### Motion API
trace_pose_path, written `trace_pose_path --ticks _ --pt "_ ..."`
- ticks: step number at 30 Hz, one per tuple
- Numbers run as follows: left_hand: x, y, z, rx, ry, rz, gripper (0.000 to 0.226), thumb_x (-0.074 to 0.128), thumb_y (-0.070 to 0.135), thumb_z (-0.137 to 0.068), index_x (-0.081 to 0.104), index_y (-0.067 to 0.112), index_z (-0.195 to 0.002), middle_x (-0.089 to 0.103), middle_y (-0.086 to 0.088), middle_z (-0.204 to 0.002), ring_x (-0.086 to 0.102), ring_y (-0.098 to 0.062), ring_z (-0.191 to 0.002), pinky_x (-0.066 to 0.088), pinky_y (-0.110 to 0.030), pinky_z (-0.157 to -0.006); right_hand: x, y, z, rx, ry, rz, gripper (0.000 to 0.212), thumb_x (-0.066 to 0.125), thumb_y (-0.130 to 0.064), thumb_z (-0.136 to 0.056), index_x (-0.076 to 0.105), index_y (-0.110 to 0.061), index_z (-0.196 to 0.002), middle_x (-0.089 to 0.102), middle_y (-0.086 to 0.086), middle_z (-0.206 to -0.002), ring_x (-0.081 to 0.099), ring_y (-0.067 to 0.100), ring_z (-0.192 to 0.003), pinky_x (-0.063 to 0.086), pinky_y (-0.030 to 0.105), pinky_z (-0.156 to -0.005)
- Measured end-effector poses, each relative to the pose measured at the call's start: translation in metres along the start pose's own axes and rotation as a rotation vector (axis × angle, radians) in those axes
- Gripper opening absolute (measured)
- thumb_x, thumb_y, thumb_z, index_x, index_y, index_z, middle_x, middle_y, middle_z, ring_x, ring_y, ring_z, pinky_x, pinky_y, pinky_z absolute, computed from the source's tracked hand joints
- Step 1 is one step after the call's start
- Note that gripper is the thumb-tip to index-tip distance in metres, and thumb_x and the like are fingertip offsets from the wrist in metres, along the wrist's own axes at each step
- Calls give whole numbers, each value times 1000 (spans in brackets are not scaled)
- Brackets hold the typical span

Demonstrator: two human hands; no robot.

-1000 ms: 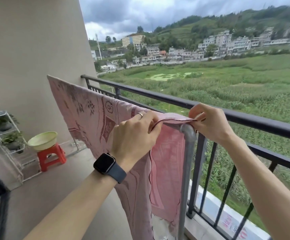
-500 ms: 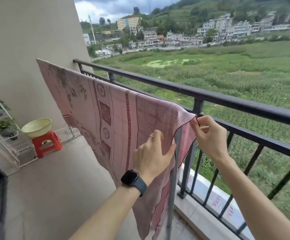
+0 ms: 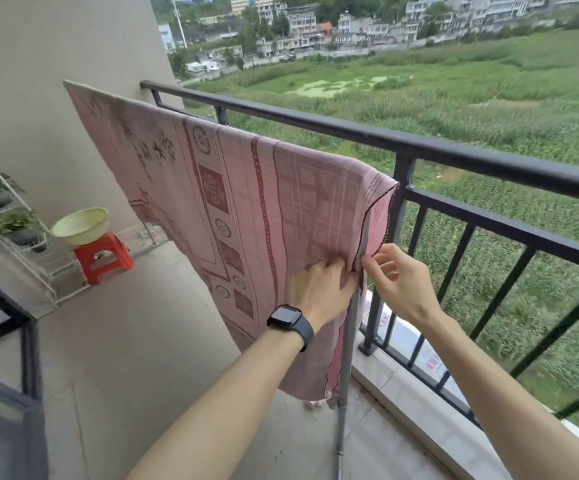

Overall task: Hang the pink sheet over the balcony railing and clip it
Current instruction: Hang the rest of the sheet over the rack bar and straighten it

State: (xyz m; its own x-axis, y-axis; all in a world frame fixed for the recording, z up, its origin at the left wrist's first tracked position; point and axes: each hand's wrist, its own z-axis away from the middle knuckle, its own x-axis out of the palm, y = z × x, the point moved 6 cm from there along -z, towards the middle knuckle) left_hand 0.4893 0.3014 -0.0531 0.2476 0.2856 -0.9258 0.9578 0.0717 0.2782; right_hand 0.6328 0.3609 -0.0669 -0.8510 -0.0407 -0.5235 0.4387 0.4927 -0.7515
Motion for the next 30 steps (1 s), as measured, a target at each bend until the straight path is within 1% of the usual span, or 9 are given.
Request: trace_pose_path --ticks 5,8,13,17,21,24,26,29,30 --pt "1 0 4 88 57 45 25 40 35 -101 57 19 -91 68 -4 -96 62 -28 -83 29 -28 -60 15 15 15 27 -32 -26 12 63 -30 -96 67 -20 -100 68 -17 -82 67 -4 -75 58 22 -72" --pt "5 0 11 122 69 118 20 43 32 -98 52 18 -86 67 -1 -84 61 -26 -71 36 -29 -55 3 21 14 -1 42 100 14 59 -19 -98 68 -12 -107 70 -7 -86 67 12 -74 60 34 -74" --pt "2 -1 30 192 163 163 19 47 30 -93 53 17 -80 60 3 -67 55 -22 -55 45 -29 -46 -30 49 -5 94 256 182 18 53 -14 -100 62 -11 -115 71 6 -105 65 19 -86 54 37 -80" --pt "9 6 30 162 182 167 27 39 34 -96 54 15 -82 61 0 -68 57 -24 -55 46 -32 -47 12 65 8 146 -35 93 20 66 -20 -91 61 -19 -111 69 -3 -94 66 10 -79 55 34 -77" --pt "16 22 23 187 181 175 25 42 30 -97 54 13 -83 62 -5 -68 56 -28 -56 42 -30 -46 22 73 27 172 27 20 5 65 -18 -93 65 -23 -95 66 -8 -92 66 14 -81 55 33 -77" --pt "15 32 14 199 146 164 22 43 28 -98 53 14 -84 64 -5 -68 57 -29 -57 44 -31 -47 18 69 20 249 37 -92 41 70 -28 -89 52 -22 -126 50 -9 -122 68 11 -85 55 32 -77" --pt "14 36 5 204 131 135 21 43 29 -98 52 14 -88 64 -7 -68 58 -31 -57 45 -33 -48 20 65 6 306 -44 -166 58 71 -27 -89 43 -28 -140 49 -18 -123 70 10 -80 55 29 -73" --pt "13 36 1 202 117 114 21 39 32 -100 52 15 -94 66 -6 -73 62 -31 -61 49 -35 -50 26 58 -6 272 -94 -97 6 63 -26 -93 61 -21 -90 65 -9 -79 62 17 -63 47 28 -61" --pt "14 33 4 192 125 127 22 39 33 -100 53 17 -97 67 -6 -77 63 -31 -65 50 -35 -52 30 58 -7 243 -80 -63 22 60 -27 -95 59 -17 -76 64 -3 -68 57 17 -60 44 30 -59"
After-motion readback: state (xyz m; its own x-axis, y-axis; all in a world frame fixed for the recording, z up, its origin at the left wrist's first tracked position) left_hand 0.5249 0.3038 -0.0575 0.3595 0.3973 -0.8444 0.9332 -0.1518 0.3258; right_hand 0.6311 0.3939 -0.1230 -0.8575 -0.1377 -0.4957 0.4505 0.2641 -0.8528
